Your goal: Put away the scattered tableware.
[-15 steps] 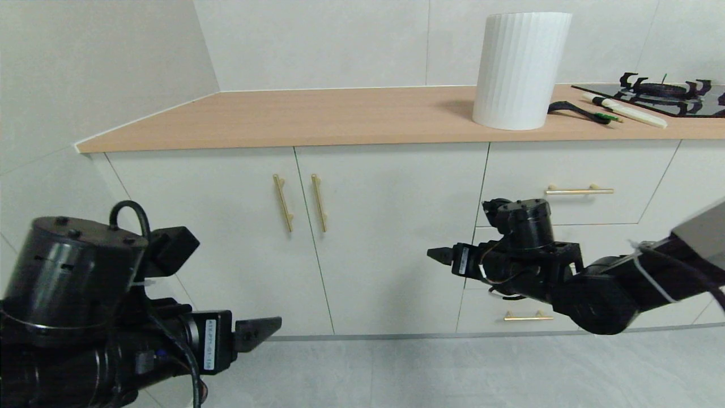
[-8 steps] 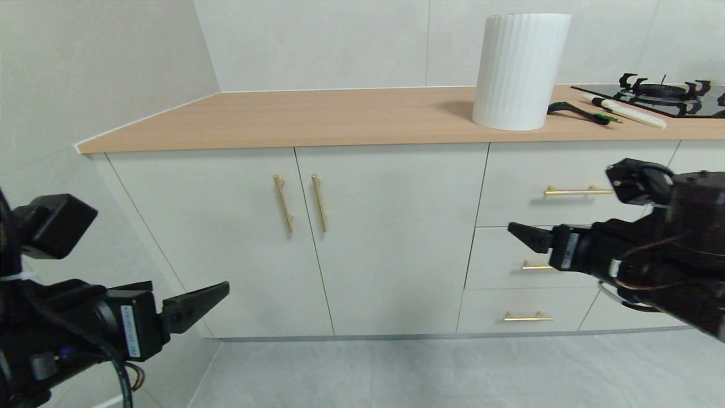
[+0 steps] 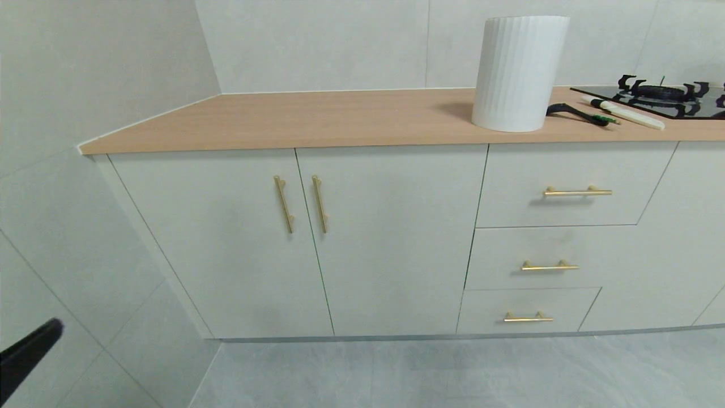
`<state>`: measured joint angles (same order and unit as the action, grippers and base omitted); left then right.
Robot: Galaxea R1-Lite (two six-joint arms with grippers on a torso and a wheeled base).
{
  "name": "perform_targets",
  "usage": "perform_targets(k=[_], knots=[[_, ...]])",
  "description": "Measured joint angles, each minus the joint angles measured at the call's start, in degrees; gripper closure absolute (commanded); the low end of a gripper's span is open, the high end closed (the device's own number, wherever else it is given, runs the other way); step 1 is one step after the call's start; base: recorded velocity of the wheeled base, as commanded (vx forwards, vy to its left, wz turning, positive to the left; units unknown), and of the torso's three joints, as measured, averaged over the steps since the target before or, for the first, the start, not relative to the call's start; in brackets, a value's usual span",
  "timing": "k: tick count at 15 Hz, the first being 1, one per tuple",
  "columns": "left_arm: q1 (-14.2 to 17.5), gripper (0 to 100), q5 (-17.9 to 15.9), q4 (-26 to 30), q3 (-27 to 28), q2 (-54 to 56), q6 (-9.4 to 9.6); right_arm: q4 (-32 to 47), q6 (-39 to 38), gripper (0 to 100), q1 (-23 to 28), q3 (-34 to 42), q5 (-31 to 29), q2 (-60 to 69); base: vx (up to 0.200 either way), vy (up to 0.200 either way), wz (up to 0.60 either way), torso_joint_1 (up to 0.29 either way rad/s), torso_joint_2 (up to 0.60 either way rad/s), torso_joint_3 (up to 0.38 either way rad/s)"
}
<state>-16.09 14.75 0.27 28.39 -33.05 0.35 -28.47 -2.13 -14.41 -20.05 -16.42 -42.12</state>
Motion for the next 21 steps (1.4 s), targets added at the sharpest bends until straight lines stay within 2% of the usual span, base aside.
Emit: perform_targets(k=[3,5,7,9,13,16,19,20,21], knots=[[5.1,0,0.0,1.6,-1.5,11.7,2.57,10.5,7.5,0,3.4,1.3,0.6,17.2,0.0,0.0,0.0,0.0,0.0,0.0],[6.7,0,0.0,3.1,-1.8,18.1,3.39,16.1,12.1,0,6.9,1.6,0.9,26.5,0.0,0.0,0.0,0.0,0.0,0.0],[7.9,0,0.2,3.8,-2.3,23.2,4.16,18.6,14.1,0,11.1,2.0,1.0,33.5,0.0,0.0,0.0,0.0,0.0,0.0],[9.4,0,1.4,3.3,-2.8,25.8,4.16,20.9,14.3,0,13.3,2.6,0.4,38.3,0.0,0.0,0.0,0.0,0.0,0.0],[13.7,0,0.0,4.2,-4.6,28.7,4.64,21.0,13.6,0,14.3,4.5,-0.3,41.6,0.0,0.0,0.0,0.0,0.0,0.0],[15.4,0,-2.7,1.6,-12.9,31.4,4.92,21.0,11.8,0,14.4,13.8,2.2,42.1,0.0,0.0,0.0,0.0,0.0,0.0],[15.9,0,-6.5,-4.4,-23.0,32.7,4.92,25.1,4.7,0,14.3,19.2,12.1,42.3,0.0,0.0,0.0,0.0,0.0,0.0],[16.0,0,-8.3,-5.0,-25.6,32.9,4.46,25.3,3.4,0,14.3,19.7,15.0,42.3,0.0,0.0,0.0,0.0,0.0,0.0],[16.0,0,-9.2,-3.2,-27.1,33.0,2.93,26.9,3.0,0,14.3,19.7,16.6,42.3,0.0,0.0,0.0,0.0,0.0,0.0]])
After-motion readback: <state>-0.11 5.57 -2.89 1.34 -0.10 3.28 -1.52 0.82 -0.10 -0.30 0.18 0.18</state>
